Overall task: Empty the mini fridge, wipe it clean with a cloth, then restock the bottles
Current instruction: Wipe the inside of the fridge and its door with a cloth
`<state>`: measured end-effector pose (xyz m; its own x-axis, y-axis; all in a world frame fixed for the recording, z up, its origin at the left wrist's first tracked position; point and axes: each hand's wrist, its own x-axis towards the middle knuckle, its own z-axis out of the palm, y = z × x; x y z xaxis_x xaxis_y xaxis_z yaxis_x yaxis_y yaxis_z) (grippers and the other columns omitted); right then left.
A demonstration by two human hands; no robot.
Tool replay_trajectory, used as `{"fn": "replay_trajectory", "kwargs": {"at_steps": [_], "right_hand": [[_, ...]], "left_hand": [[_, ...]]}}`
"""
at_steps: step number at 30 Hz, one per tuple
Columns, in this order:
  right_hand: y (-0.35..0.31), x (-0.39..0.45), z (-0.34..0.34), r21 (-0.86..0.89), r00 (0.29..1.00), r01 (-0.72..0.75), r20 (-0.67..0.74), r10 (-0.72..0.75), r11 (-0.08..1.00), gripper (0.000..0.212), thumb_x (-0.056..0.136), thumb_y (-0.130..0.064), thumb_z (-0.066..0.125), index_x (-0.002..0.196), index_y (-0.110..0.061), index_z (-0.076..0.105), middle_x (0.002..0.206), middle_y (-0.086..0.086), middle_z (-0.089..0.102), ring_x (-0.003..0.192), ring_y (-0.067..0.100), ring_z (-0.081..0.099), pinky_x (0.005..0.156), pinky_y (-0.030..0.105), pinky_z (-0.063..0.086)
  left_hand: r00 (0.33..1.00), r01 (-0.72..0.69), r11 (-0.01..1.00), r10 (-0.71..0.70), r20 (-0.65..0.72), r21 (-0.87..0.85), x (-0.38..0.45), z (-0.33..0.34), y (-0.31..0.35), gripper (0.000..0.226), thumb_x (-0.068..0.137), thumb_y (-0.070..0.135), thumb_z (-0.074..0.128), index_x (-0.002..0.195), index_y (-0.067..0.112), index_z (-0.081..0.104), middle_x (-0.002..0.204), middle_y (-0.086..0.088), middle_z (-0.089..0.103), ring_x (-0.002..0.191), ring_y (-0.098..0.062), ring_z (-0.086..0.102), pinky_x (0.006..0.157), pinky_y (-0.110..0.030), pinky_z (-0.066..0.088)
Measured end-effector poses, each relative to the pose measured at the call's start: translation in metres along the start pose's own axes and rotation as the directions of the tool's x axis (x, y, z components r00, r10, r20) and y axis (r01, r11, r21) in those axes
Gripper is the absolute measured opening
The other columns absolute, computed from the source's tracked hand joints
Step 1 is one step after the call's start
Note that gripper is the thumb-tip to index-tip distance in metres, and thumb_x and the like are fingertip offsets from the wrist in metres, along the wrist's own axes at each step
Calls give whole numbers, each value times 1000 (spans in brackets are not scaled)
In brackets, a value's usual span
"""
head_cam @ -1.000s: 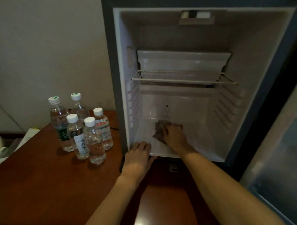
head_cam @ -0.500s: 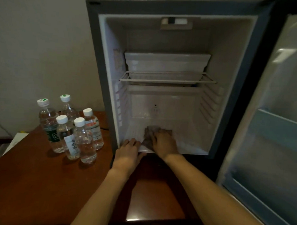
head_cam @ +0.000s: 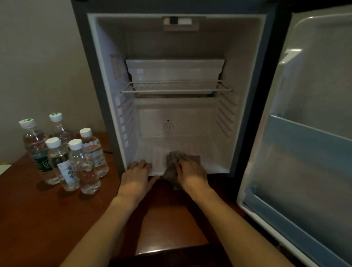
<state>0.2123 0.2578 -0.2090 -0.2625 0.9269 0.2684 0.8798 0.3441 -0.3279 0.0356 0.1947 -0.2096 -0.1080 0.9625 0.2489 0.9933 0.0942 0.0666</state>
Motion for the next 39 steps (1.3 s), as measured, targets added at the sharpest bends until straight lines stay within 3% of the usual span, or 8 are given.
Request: {"fn": "replay_trajectory", "kwargs": {"at_steps": [5,9,15,22,28,32,36,39], "right_hand": [[5,39,-2,81,999,44,-13,-43,996,35,96,-35,51,113,-9,67,117,16,64,101,31,61,84,37,52],[3,72,-9,123,996,89,-10,-89,988,35,89,-37,66,108,-8,70,112,12,69,97,30,65,84,30,45],[0,110,-9,51,999,40,26,-41,998,41,91,-41,62,121,-13,65,128,15,63,115,34,59,99,35,40],[7,69,-4,135,998,56,-21,-54,989,35,96,-30,49,100,-2,69,105,20,69,91,33,64,75,28,41],[7,12,-3,87,999,33,-13,-32,996,30,101,-27,47,111,-7,67,121,17,61,107,35,59,88,38,51],[16,-26,7,29,980,131,-157,-125,991,19,94,-21,60,95,-6,72,106,17,67,87,37,65,73,41,58],[13,-27,3,-7,973,123,-198,-122,992,25,97,-27,56,89,-9,71,102,13,68,84,34,65,69,37,54],[7,-7,-7,37,993,57,-106,-53,998,33,103,-31,44,105,-9,69,117,13,64,103,34,61,80,35,47]], "left_hand": [[1000,17,1000,-17,5,-8,-2,0,0,54,99,57,48,141,24,50,137,2,49,129,-24,45,89,-41,53],[1000,16,1000,-16,17,-3,-2,2,-1,55,100,58,45,144,25,47,140,5,46,130,-21,42,87,-39,52],[999,19,1000,-19,46,7,2,1,-2,53,99,58,47,141,26,47,138,6,46,129,-21,42,87,-42,54],[996,28,1000,-28,80,-3,2,-5,2,53,100,57,48,141,25,47,138,3,46,131,-23,41,93,-42,52],[998,31,999,-30,61,-10,0,-6,6,52,99,54,51,139,21,52,136,0,49,129,-26,45,95,-42,50],[999,26,1000,-27,45,12,-2,-6,6,52,100,55,49,139,21,52,136,1,49,128,-26,46,95,-42,51],[999,27,1000,-26,28,-3,-1,-2,4,53,99,55,51,138,20,54,135,0,51,127,-26,47,96,-42,51],[1000,18,1000,-18,11,-17,-2,-1,4,52,98,55,52,137,19,55,131,0,52,125,-26,48,93,-43,52]]}}
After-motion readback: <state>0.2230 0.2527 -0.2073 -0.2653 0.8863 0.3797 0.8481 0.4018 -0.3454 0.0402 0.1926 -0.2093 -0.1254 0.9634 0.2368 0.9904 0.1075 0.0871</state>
